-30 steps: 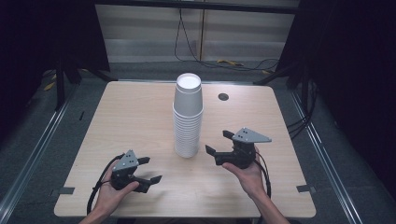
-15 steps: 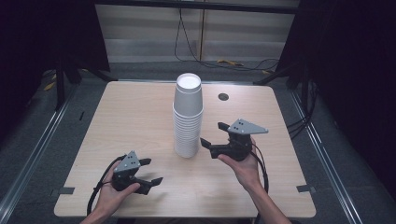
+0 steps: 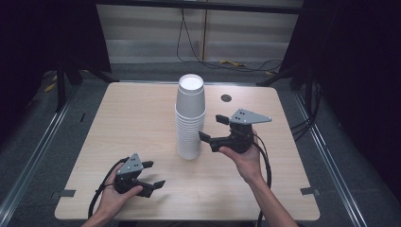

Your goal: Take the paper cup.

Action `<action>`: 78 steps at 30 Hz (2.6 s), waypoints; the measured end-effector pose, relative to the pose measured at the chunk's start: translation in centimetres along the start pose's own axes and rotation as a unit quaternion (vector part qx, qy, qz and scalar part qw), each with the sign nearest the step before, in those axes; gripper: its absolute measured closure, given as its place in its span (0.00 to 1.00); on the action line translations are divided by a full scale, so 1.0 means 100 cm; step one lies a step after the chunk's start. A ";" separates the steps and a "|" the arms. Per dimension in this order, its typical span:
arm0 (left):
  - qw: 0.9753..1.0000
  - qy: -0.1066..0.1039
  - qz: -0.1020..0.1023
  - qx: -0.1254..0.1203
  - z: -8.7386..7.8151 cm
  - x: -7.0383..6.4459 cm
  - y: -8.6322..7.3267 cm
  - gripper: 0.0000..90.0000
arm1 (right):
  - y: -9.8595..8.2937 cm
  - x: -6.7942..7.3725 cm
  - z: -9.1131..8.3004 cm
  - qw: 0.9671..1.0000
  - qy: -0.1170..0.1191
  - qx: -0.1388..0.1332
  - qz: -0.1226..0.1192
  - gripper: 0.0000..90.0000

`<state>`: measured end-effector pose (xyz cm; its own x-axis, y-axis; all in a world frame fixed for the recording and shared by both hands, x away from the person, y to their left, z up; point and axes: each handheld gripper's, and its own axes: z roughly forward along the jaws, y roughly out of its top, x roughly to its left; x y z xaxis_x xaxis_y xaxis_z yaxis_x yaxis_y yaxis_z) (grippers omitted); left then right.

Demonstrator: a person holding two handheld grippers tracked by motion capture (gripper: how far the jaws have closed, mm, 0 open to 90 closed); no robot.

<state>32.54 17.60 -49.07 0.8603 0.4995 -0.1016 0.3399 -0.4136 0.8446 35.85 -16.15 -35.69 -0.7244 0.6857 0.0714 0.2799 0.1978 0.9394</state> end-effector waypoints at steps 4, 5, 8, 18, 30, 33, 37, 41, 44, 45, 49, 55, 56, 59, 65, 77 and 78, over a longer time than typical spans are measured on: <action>1.000 0.001 0.000 0.001 0.000 0.001 0.000 0.18 | 0.011 0.002 -0.002 1.000 -0.006 -0.018 -0.011 0.16; 1.000 0.000 0.000 0.003 0.001 0.001 0.000 0.18 | 0.014 0.003 -0.002 1.000 -0.006 -0.024 -0.011 0.16; 1.000 0.001 0.001 0.004 0.001 0.001 -0.001 0.18 | 0.024 0.002 -0.002 0.999 0.000 -0.034 -0.015 0.16; 1.000 0.001 0.000 0.005 0.001 0.001 -0.001 0.18 | 0.052 0.001 0.001 0.999 0.020 -0.038 -0.026 0.15; 1.000 0.005 -0.009 -0.004 -0.002 0.004 -0.001 0.18 | 0.084 0.000 0.002 0.998 0.032 -0.029 -0.043 0.16; 1.000 0.005 -0.005 0.000 -0.002 0.003 -0.001 0.18 | 0.090 -0.003 0.007 0.998 0.035 -0.016 -0.045 0.16; 1.000 0.004 -0.004 0.001 -0.001 0.003 -0.001 0.18 | 0.096 -0.003 0.011 0.998 0.036 -0.005 -0.048 0.16; 1.000 0.004 -0.004 0.001 -0.001 0.003 -0.001 0.18 | 0.101 -0.004 0.019 0.998 0.038 0.014 -0.048 0.15; 1.000 0.002 -0.004 0.002 0.000 0.002 -0.001 0.18 | 0.104 -0.006 0.024 0.998 0.043 0.023 -0.047 0.15; 1.000 0.002 -0.006 0.001 0.000 0.002 -0.001 0.18 | 0.105 -0.006 0.026 0.997 0.045 0.027 -0.048 0.15; 1.000 0.003 -0.005 0.002 0.000 0.002 -0.001 0.18 | 0.111 -0.007 0.034 0.996 0.055 0.046 -0.049 0.15; 1.000 0.006 -0.003 -0.001 -0.001 0.003 -0.001 0.19 | 0.118 -0.007 0.044 0.995 0.054 0.069 -0.051 0.16; 1.000 0.007 -0.003 -0.001 -0.001 0.003 -0.001 0.19 | 0.119 -0.007 0.046 0.995 0.055 0.072 -0.050 0.16; 1.000 0.006 -0.004 -0.003 -0.001 0.003 -0.001 0.19 | 0.121 -0.007 0.049 0.994 0.056 0.078 -0.051 0.17; 1.000 0.006 -0.003 -0.001 0.000 0.003 -0.001 0.19 | 0.125 -0.007 0.051 0.993 0.060 0.087 -0.051 0.18; 1.000 0.003 -0.008 -0.003 0.001 0.003 0.000 0.19 | 0.128 -0.007 0.055 0.991 0.055 0.107 -0.056 0.22; 1.000 0.002 -0.008 -0.003 0.001 0.003 0.000 0.19 | 0.128 -0.007 0.055 0.991 0.055 0.106 -0.056 0.22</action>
<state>32.82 17.72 -49.17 0.8532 0.5094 -0.1123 0.3507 -0.4007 0.8464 43.43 -10.21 -25.55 -0.8198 0.5724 0.0181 0.3119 0.4197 0.8524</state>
